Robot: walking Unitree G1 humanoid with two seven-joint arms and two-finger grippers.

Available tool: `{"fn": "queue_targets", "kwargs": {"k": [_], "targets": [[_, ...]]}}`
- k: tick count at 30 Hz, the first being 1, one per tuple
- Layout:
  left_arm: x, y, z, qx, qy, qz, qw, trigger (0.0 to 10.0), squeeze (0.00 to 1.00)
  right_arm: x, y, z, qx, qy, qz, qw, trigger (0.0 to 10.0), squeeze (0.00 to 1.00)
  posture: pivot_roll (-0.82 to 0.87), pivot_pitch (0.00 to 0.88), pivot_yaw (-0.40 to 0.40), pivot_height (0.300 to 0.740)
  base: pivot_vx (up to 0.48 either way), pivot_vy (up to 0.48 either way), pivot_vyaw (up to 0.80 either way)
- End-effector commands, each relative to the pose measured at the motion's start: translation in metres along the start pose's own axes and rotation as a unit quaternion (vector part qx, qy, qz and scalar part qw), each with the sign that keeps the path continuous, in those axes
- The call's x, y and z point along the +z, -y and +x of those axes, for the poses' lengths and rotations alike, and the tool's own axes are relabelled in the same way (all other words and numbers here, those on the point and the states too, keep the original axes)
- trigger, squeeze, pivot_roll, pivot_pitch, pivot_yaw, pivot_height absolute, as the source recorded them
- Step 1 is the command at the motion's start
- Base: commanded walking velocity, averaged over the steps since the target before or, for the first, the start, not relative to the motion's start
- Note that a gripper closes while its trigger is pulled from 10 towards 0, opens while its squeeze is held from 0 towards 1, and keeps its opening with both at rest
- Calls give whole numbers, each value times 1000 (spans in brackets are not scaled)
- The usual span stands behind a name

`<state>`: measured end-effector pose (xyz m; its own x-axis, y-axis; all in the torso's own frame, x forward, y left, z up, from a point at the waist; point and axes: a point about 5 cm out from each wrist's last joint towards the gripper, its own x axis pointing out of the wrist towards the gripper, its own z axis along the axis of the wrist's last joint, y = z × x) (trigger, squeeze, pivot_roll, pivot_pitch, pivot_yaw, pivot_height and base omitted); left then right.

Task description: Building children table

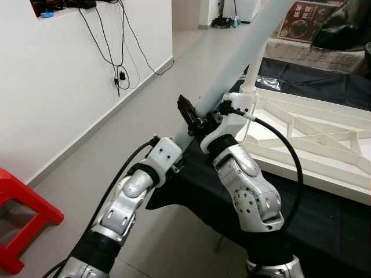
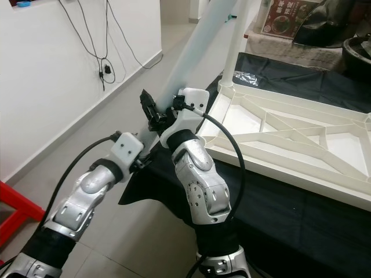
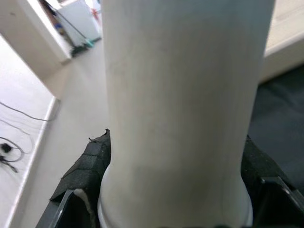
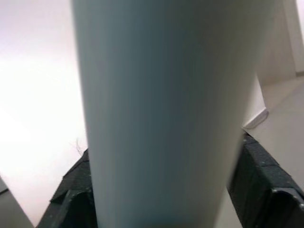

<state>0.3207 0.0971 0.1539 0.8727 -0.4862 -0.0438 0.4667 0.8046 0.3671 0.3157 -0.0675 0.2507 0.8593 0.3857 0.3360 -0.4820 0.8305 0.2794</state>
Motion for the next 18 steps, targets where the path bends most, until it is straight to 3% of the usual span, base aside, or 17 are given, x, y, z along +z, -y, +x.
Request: {"fn": "queue_targets", "kwargs": {"k": [1, 3, 9, 13, 18], "targets": [[-1, -6, -10, -8, 11, -33, 999, 10000, 0, -7, 8, -4, -5, -11, 1, 1000, 10000, 0, 54, 55, 8, 740, 0, 0, 0], [-3, -6, -17, -19, 18, -62, 998, 10000, 0, -9, 11, -6, 3, -13, 9, 1000, 10000, 0, 54, 55, 8, 740, 0, 0, 0], [-13, -12, -36, -51, 10, -63, 997, 10000, 0, -5, 8, -5, 73, -15, 34, 997, 10000, 0, 90, 61, 12, 740, 0, 0, 0], [-11, -14, -40, -74, 15, -53, 996, 10000, 0, -4, 8, -6, 110, -20, 28, 993, 10000, 0, 98, 62, 8, 740, 0, 0, 0], [-8, -8, -45, -125, 20, -63, 990, 10000, 0, -3, 10, -8, 158, -40, 58, 985, 10000, 0, 101, 64, 4, 740, 0, 0, 0]]}}
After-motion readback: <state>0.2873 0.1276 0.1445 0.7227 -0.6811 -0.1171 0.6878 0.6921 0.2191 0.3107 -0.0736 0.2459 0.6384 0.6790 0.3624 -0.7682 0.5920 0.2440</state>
